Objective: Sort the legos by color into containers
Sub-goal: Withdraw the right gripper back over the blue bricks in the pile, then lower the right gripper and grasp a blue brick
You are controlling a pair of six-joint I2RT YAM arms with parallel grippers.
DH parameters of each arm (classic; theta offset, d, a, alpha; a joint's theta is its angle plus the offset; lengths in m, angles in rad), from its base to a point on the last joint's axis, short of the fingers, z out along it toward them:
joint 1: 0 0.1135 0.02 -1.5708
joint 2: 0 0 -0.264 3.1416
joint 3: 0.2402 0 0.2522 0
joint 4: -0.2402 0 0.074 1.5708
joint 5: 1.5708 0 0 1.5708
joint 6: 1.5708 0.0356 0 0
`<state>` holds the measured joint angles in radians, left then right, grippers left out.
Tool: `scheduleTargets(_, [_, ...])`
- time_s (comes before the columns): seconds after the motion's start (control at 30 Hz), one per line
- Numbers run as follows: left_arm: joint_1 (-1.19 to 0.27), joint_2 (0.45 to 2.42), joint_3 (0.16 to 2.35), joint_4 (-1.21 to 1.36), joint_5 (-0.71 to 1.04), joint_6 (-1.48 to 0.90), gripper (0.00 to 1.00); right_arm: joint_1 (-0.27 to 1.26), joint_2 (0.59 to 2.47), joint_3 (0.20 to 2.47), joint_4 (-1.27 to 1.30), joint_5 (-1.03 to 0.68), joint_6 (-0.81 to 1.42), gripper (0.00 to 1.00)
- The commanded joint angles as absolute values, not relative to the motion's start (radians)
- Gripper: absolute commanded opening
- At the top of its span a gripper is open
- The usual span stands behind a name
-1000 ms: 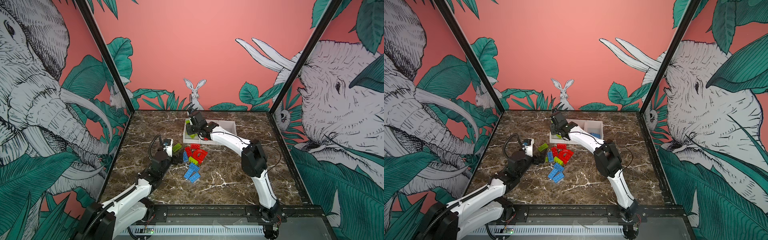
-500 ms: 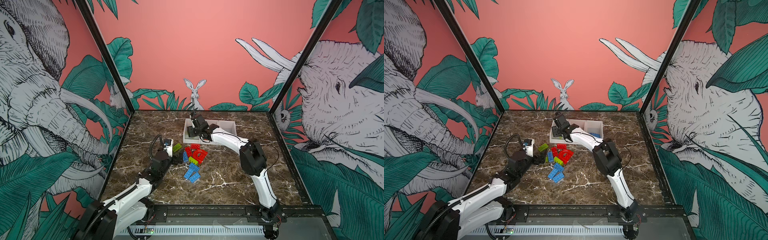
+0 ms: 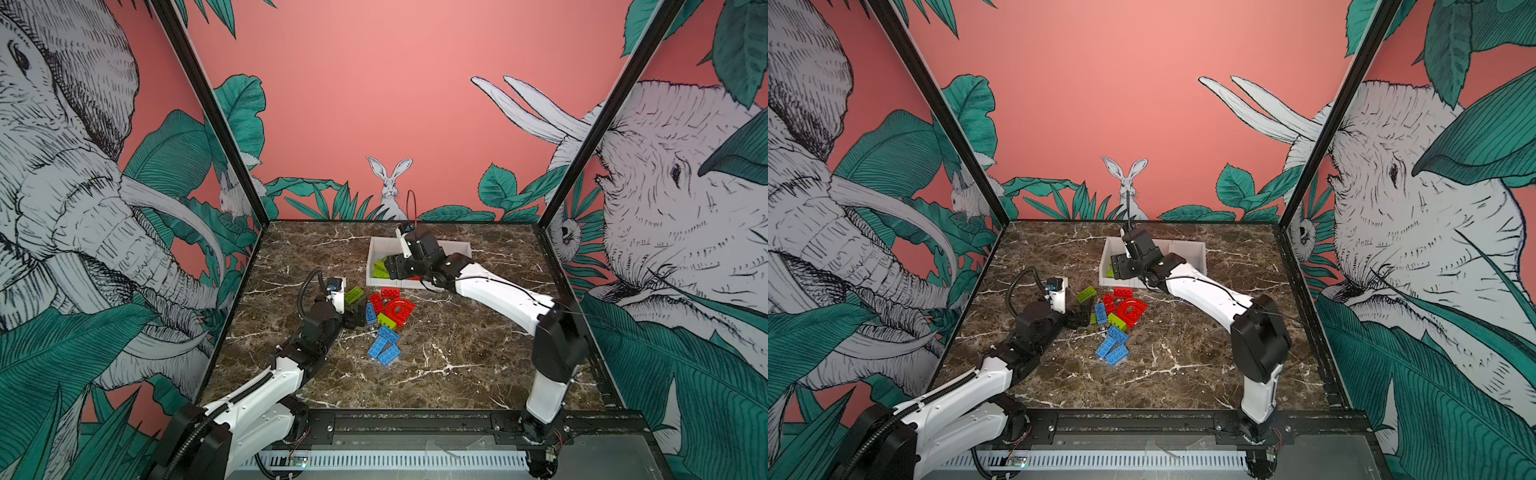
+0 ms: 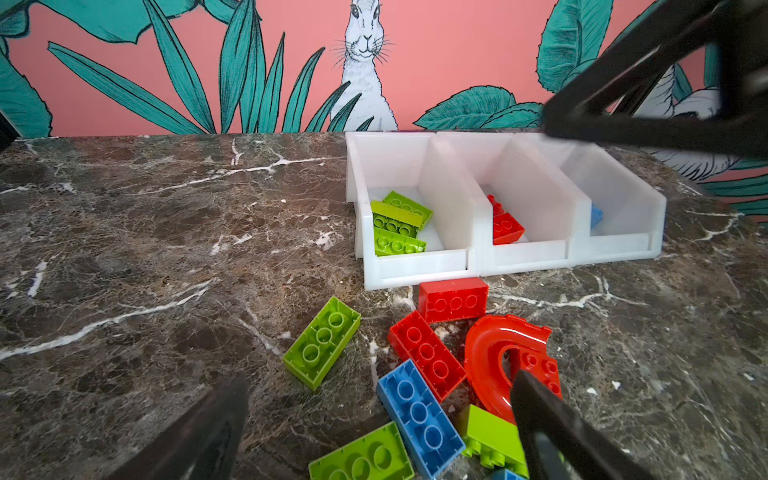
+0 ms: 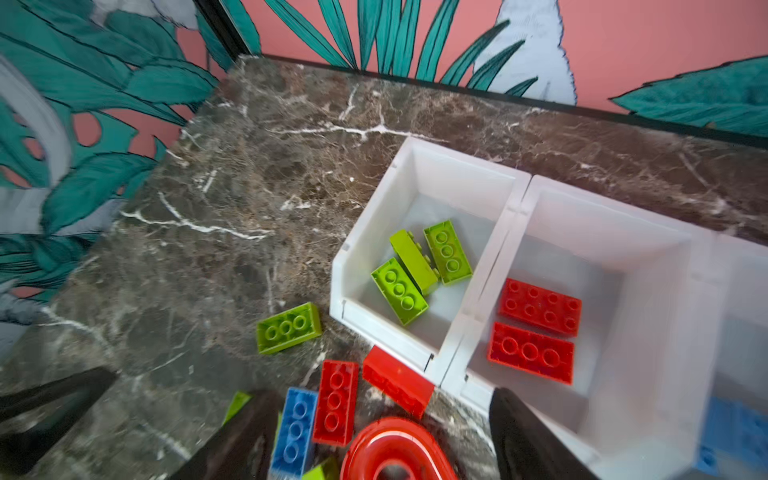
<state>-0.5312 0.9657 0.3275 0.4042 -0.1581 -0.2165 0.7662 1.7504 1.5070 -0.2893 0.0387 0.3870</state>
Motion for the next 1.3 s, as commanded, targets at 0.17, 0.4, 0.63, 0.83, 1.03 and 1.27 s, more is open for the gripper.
scheduleTargets(0.17, [-0.534, 0.955, 0.345, 0.410, -0.174, -0.212, 0.99, 0.949, 1.455, 1.143, -0.345, 0.139, 0.457, 0.83])
scheduleTargets(0.4, [-0.534, 0.950, 0.344, 0.407, -0.181, -0.210, 0.99, 1.126, 1.496, 1.078, -0.408, 0.236, 0.475, 0.85])
scheduleTargets(0.63, [-0.534, 0.949, 0.341, 0.407, -0.204, -0.207, 0.99, 1.185, 1.640, 1.152, -0.437, 0.214, 0.475, 0.86])
scheduleTargets(0.83, [-0.532, 0.939, 0.336, 0.405, -0.216, -0.206, 0.99, 1.210, 1.720, 1.175, -0.412, 0.189, 0.478, 0.86])
scheduleTargets(1.03, [-0.533, 0.892, 0.314, 0.388, -0.303, -0.221, 0.99, 1.210, 1.784, 1.189, -0.407, 0.185, 0.462, 0.87])
scheduleTargets(1.27, [-0.532, 0.830, 0.268, 0.414, -0.366, -0.224, 0.99, 1.209, 1.836, 1.176, -0.371, 0.181, 0.470, 0.87])
